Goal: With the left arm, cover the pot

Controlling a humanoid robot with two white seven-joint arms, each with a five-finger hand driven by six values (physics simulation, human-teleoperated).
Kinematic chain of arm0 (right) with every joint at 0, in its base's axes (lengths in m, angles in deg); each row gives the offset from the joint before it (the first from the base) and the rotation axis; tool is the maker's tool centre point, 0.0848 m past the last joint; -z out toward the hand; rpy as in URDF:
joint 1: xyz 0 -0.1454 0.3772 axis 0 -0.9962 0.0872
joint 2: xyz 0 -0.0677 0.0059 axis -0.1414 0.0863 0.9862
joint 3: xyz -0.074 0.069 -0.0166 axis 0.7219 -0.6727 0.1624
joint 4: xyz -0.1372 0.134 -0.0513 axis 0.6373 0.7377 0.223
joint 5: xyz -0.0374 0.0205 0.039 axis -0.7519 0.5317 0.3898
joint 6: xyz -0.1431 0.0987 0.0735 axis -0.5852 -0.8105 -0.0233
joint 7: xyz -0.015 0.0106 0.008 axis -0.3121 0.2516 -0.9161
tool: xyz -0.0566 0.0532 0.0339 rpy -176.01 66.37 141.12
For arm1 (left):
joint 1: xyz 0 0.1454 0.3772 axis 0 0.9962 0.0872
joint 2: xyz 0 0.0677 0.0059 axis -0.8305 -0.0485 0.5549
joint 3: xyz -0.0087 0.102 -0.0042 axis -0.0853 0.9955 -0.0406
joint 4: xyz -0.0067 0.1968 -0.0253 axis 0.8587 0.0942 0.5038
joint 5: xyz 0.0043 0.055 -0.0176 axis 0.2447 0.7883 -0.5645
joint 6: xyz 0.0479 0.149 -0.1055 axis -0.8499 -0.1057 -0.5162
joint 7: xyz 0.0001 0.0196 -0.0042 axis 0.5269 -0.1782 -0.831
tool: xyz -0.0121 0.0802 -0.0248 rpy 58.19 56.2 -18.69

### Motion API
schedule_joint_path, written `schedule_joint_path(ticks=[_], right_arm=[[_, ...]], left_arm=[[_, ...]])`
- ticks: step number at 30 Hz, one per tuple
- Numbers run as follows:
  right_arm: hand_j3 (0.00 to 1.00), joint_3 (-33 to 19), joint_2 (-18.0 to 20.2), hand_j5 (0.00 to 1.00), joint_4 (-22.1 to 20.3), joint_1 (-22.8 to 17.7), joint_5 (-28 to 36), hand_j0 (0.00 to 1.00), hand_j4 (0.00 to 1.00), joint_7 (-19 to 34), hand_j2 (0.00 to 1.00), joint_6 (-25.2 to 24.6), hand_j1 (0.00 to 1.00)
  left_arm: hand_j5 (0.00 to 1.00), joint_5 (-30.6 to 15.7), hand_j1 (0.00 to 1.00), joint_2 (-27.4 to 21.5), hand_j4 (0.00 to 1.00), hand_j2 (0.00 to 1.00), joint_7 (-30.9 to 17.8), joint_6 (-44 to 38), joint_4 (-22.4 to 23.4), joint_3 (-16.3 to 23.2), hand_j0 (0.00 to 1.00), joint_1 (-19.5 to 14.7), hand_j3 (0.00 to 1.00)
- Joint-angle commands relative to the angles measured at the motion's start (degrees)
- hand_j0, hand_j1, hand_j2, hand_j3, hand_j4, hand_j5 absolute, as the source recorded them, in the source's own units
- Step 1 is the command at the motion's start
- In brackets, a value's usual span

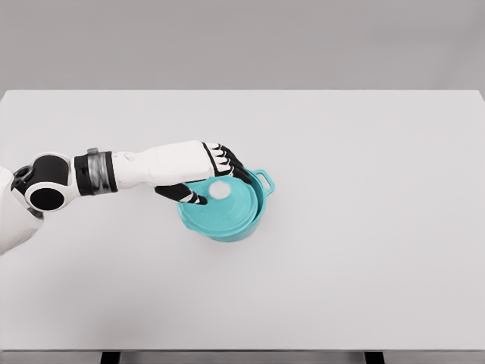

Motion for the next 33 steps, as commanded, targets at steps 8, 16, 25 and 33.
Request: schedule_joint_path(ticks=[8,16,25,33], right_arm=[[1.0,0.0,0.0,1.0,0.0,0.0,0.0,1.0,1.0,0.0,1.0,0.0,1.0],[1.0,0.0,0.0,1.0,0.0,0.0,0.0,1.0,1.0,0.0,1.0,0.0,1.0],[1.0,0.0,0.0,1.0,0.0,0.0,0.0,1.0,1.0,0.0,1.0,0.0,1.0],[1.0,0.0,0.0,1.0,0.0,0.0,0.0,1.0,1.0,0.0,1.0,0.0,1.0]], left_arm=[[0.89,-0.4,0.89,0.0,0.89,0.89,0.0,-0.1,0.0,0.0,0.89,0.0,0.89],[0.89,-0.4,0.89,0.1,0.89,0.89,0.0,-0.1,0.0,0.0,0.89,-0.2,0.89],[0.89,-0.2,0.89,1.4,0.89,0.89,0.0,-0.1,0.8,0.0,0.89,-0.3,0.89],[0.89,0.2,0.89,2.1,0.89,0.89,-0.1,-0.1,1.4,0.0,0.89,-0.4,0.89]])
